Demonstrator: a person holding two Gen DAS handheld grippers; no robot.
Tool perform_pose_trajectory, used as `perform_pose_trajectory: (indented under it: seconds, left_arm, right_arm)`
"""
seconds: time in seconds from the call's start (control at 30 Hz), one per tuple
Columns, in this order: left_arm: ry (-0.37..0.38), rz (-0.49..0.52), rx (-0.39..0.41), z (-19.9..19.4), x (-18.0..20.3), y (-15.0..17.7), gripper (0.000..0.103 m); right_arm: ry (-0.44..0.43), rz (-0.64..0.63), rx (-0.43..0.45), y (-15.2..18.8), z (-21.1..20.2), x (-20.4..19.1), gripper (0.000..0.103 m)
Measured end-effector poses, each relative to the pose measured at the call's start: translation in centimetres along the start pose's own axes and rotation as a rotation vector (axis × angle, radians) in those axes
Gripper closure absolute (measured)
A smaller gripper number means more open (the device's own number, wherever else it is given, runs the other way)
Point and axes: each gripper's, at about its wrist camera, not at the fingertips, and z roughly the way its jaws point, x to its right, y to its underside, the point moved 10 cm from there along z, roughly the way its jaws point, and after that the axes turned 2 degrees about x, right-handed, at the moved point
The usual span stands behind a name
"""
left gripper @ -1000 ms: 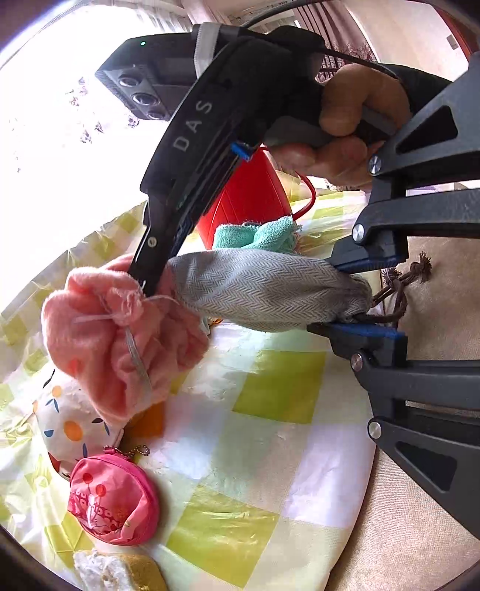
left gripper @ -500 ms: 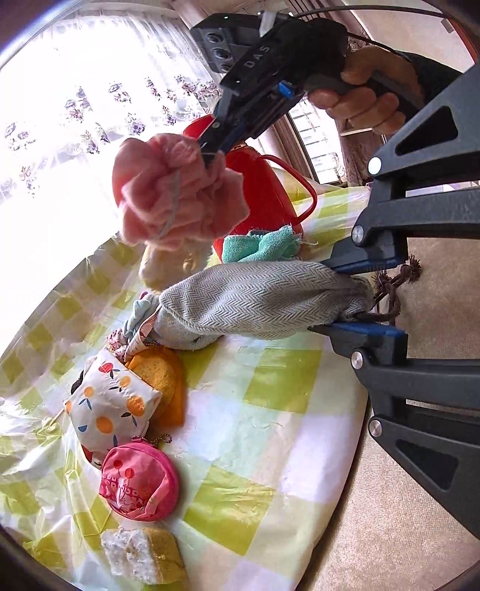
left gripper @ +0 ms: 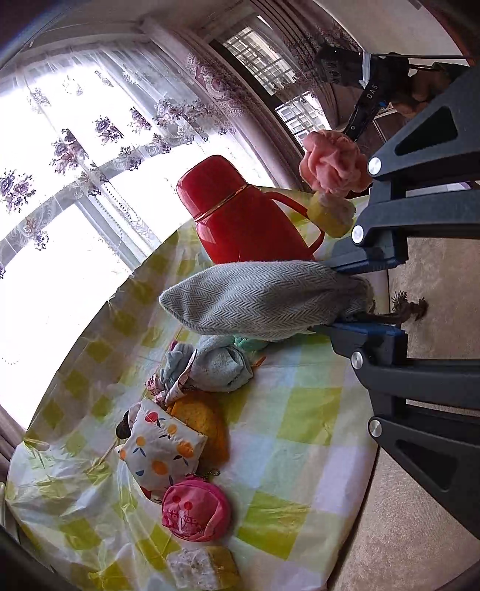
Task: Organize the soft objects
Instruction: 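Carry both items to the white box and open the right tool to drop the pink cloth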
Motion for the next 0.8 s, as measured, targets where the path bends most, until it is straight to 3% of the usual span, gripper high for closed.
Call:
perform_pose_trajectory:
  seconds: [0.23, 0.5, 0.67, 0.8]
  left_arm:
    - [0.036, 0.039, -0.043, 1.3, 3.2, 1.5, 0.08]
    - [0.085, 0.082, -0.091, 2.7, 6.8, 3.2, 0.08]
    - [0.095, 0.103, -0.11, 3.2, 8.2, 4.0, 0.08]
    - [0.095, 0.108, -0.12, 3.4, 8.6, 4.5, 0.08]
  right_arm:
    - [0.167, 0.085, -0.084, 6.5, -3.9, 8.1, 0.087]
    - [0.338, 0.128, -0.215, 14.1, -6.1, 14.6, 0.087]
    - [0.344, 0.117, -0.311, 17.6, -5.9, 15.8, 0.087]
    - [0.262, 0.058, -0.511, 22.4, -4.3, 14.1, 0.084]
